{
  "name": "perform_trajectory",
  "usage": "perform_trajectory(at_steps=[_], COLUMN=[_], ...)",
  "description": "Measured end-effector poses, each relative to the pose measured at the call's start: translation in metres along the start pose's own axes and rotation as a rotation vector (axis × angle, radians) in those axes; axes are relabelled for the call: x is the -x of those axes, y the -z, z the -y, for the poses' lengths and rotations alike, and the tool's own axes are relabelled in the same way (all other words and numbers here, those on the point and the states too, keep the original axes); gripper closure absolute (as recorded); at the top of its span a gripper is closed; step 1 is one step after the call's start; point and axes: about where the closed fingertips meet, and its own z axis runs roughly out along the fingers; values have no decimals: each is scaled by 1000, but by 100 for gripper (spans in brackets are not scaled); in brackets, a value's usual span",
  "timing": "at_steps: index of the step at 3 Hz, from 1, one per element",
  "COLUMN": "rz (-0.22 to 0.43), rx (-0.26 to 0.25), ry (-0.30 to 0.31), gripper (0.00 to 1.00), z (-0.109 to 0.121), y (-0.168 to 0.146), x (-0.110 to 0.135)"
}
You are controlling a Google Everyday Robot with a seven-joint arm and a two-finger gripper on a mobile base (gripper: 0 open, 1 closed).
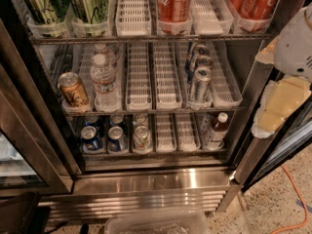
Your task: Pick orange can from middle shelf of fridge
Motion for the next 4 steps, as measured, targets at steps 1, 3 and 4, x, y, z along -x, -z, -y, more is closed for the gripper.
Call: perform_trajectory(at_steps=[1, 3, 4], rz=[78, 253, 255], rx=[-31, -90, -96], ry=[22, 148, 151], gripper=[0, 0, 0], z=[-12, -20, -24], y=[-11, -41, -44], x=[37, 122, 125])
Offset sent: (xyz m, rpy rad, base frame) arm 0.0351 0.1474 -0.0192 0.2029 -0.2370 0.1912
